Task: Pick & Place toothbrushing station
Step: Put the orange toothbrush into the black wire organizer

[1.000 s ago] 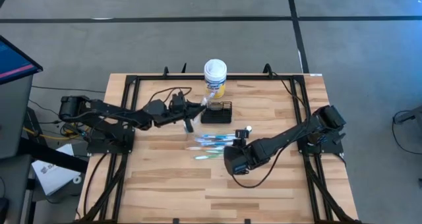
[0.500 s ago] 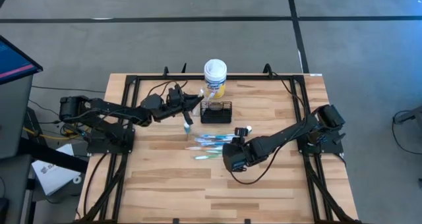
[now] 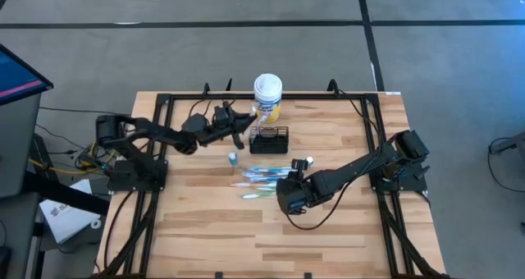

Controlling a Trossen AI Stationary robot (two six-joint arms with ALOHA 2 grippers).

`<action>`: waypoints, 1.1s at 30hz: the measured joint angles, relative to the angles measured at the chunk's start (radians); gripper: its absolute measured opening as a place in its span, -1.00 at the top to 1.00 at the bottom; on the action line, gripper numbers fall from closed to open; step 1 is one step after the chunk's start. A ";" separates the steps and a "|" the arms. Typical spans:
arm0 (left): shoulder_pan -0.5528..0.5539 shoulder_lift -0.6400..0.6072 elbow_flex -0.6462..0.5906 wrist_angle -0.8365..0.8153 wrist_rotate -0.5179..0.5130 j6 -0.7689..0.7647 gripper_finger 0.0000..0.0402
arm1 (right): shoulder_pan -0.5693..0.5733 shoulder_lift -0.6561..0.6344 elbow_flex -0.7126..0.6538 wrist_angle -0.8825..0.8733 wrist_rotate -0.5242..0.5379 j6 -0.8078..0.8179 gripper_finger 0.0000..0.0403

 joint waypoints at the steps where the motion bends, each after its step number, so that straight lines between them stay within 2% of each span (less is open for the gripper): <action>1: 0.008 0.015 0.000 0.027 0.006 0.000 0.96 | -0.003 0.000 0.000 0.000 0.000 0.000 0.37; 13: 0.073 0.136 0.001 0.232 0.058 -0.011 0.96 | -0.045 0.000 0.001 0.000 0.000 -0.003 0.37; 28: 0.053 0.218 0.053 0.238 0.063 0.001 0.96 | -0.055 0.008 0.001 -0.004 0.000 -0.012 0.37; 33: 0.053 0.237 0.055 0.236 0.063 0.050 0.96 | -0.054 0.008 0.001 -0.004 0.000 -0.011 0.37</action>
